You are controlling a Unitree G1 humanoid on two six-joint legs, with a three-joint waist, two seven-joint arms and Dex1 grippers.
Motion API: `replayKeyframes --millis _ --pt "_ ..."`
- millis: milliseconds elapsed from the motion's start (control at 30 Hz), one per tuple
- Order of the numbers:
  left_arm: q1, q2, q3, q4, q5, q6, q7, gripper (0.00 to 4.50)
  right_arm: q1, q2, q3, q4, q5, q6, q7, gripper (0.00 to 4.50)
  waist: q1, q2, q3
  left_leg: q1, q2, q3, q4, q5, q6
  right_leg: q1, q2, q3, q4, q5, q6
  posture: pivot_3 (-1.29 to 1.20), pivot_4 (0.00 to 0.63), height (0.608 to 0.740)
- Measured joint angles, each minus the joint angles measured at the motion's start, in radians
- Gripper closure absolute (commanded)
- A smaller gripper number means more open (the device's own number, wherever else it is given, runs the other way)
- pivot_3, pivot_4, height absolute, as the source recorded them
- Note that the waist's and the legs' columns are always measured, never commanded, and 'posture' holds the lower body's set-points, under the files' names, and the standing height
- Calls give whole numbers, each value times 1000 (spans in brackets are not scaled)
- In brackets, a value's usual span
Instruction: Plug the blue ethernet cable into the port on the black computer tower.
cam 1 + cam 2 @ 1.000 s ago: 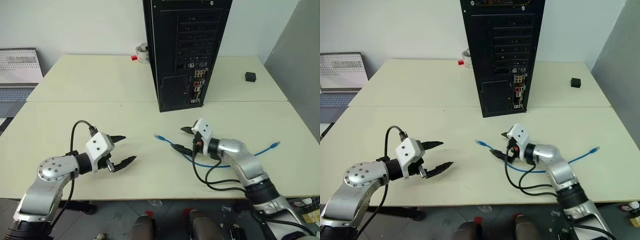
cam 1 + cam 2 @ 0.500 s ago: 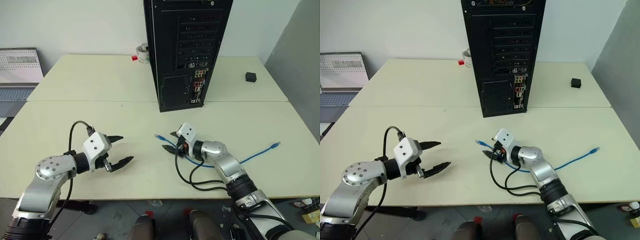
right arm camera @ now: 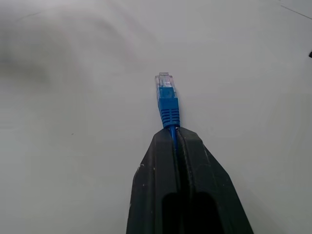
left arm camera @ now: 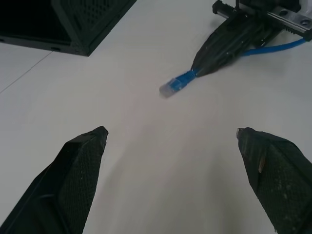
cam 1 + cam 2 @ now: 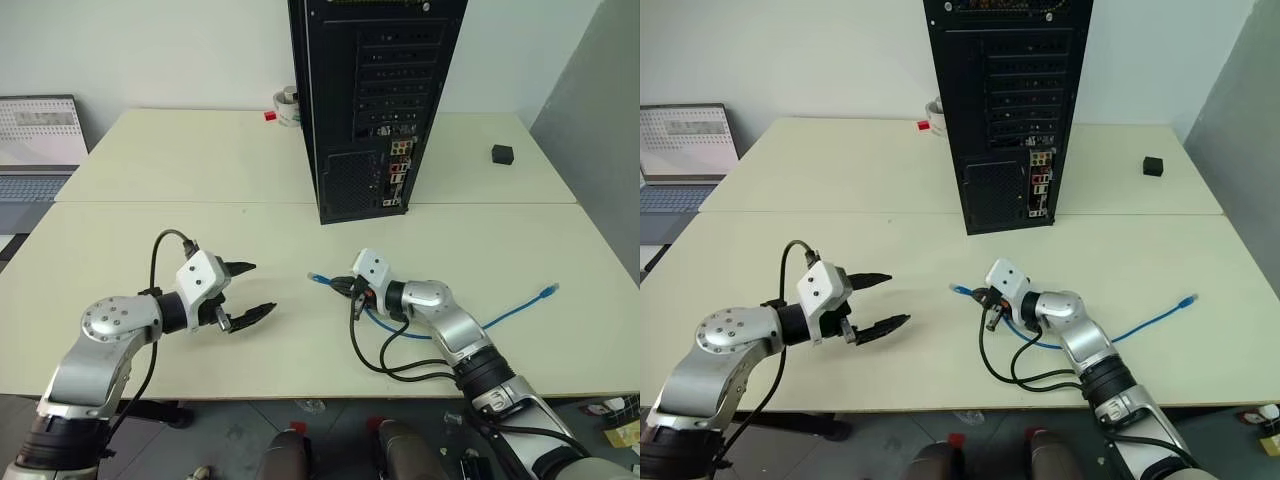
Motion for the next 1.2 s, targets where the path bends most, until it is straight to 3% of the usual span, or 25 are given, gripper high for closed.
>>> replayKeyframes --millis 267,533,1133,1200 --pt "-120 -7 -137 79 26 -34 -127 0 16 -110 34 -233 28 88 158 4488 -1 0 0 0 0 0 0 0 0 0 1 0 0 0 0 0 150 740" --pt "-197 -34 -189 146 46 -88 -201 0 10 -129 42 -322 35 162 198 4488 -2 0 0 0 0 0 0 0 0 0 1 0 0 0 0 0 150 740" --pt "-242 -55 -209 230 52 -100 -307 4039 -8 -128 62 -336 34 177 215 4500 -1 0 0 -1 0 0 0 0 0 0 1 0 0 0 0 0 150 740" --pt "-242 -55 -214 232 54 -108 -307 4222 -10 -131 62 -336 34 177 215 4500 -1 0 0 -1 0 0 0 0 0 0 1 0 0 0 0 0 150 740"
